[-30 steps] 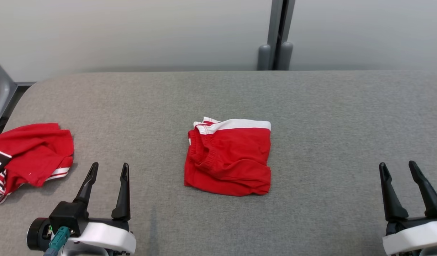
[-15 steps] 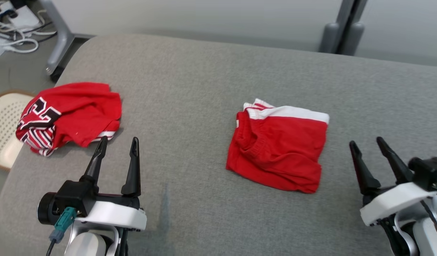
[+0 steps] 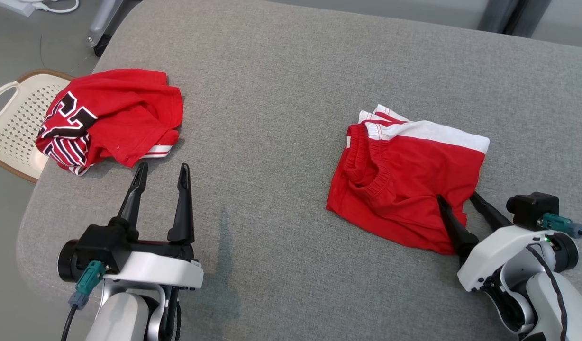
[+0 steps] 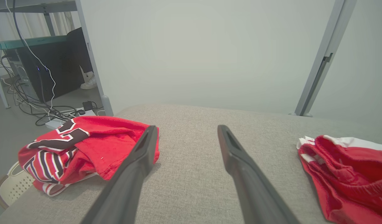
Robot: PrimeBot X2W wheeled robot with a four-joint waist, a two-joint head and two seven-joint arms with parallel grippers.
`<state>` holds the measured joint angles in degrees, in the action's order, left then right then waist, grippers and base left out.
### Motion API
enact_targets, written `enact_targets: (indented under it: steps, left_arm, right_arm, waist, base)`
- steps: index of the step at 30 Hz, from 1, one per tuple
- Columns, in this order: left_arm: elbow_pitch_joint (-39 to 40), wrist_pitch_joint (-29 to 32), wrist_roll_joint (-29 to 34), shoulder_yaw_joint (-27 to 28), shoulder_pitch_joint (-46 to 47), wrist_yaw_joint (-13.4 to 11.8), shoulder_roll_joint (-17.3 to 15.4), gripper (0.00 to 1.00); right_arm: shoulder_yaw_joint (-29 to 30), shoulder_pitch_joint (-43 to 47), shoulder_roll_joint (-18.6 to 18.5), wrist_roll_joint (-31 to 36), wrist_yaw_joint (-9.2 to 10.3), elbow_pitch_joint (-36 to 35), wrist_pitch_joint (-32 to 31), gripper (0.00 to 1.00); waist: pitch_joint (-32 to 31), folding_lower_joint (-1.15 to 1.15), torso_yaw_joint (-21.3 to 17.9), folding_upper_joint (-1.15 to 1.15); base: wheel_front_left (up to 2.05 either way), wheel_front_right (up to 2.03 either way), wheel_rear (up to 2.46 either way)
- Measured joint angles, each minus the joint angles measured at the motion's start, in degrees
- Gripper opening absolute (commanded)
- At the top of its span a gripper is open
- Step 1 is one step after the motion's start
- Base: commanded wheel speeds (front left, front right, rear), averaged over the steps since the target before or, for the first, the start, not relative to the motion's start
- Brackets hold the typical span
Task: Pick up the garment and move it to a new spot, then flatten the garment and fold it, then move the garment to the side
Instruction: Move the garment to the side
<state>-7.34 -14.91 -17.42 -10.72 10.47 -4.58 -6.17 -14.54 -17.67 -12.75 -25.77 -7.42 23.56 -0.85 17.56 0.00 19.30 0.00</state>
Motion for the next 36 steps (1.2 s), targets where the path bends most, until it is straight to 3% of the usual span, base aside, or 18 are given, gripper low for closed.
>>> enact_targets:
  steps: [6, 7, 8, 9, 21, 36]
  left_arm:
    - [-0.2, 0.0, 1.5, 1.3, 0.5, 1.1, 0.8, 1.00]
    - [-0.3, 0.0, 1.8, 1.5, 0.5, 1.3, 1.0, 1.00]
    - [-0.3, 0.0, 1.9, 1.7, 0.5, 1.4, 1.1, 1.00]
    - [-0.3, 0.0, 2.0, 1.8, 0.5, 1.6, 1.2, 1.00]
    - [-0.7, -0.1, 4.8, 3.2, -0.7, 2.6, 1.5, 1.00]
    - [0.7, 0.2, 5.8, 3.4, -1.8, 3.5, -0.5, 1.00]
  right_arm:
    - [-1.6, -0.7, -0.5, -4.5, 0.03, -0.7, -5.1, 1.00]
    - [-2.0, -0.7, -0.6, -4.7, 0.03, -0.9, -5.6, 0.64]
    - [-2.4, -0.8, -0.6, -5.4, 0.03, -1.1, -6.2, 0.40]
    - [-2.6, -0.9, -0.7, -5.6, 0.02, -1.2, -6.3, 0.00]
    - [-5.4, 0.6, -1.9, -6.7, -0.09, -2.2, -5.7, 0.00]
    - [-5.1, 6.1, -8.7, -5.7, -0.08, -5.5, -3.8, 0.00]
  waist:
    - [0.2, 0.00, -0.3, 0.00]
    - [0.2, 0.00, -0.4, 0.00]
    - [0.2, 0.00, -0.5, 0.00]
    - [0.1, 0.00, -0.6, 0.00]
    - [-1.9, 0.00, -4.4, 0.00]
    - [-3.9, 0.00, -18.7, 0.00]
  base:
    - [0.00, 0.00, 0.00]
    - [0.00, 0.00, 0.00]
    - [0.00, 0.00, 0.00]
    - [0.00, 0.00, 0.00]
    - [0.00, 0.00, 0.00]
    - [0.00, 0.00, 0.00]
